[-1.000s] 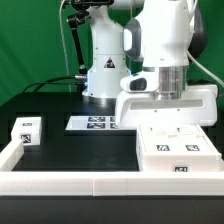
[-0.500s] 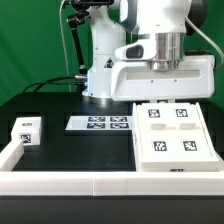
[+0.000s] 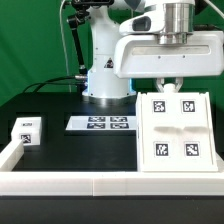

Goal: Assemble cabinet

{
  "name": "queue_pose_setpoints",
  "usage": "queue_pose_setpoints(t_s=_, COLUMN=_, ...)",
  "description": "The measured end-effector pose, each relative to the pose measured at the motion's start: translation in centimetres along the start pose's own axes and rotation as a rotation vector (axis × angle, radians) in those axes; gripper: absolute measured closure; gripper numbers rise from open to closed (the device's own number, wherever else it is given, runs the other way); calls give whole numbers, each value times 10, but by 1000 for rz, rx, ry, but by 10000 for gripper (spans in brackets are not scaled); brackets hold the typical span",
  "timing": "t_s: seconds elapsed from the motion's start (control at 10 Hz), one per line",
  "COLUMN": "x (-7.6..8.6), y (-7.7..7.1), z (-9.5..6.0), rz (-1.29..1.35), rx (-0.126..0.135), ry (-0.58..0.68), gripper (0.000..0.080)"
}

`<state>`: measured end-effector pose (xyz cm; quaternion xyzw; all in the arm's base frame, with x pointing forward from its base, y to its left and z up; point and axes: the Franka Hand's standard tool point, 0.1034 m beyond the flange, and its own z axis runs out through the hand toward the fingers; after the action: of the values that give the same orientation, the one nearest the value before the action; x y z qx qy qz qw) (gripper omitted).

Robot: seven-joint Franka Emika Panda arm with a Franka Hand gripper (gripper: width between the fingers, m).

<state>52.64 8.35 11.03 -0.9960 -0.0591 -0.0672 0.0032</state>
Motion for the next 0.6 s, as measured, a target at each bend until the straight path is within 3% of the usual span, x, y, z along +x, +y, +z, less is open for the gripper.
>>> queue_pose_setpoints(t_s=0.3, x=0, y=0, z=0, rz=-1, rx=-1, ry=-6, gripper=797)
queue_pose_setpoints(t_s=0.6, x=9, y=1, z=-11, rz=-4, rx=-4, ry=-15, gripper=797)
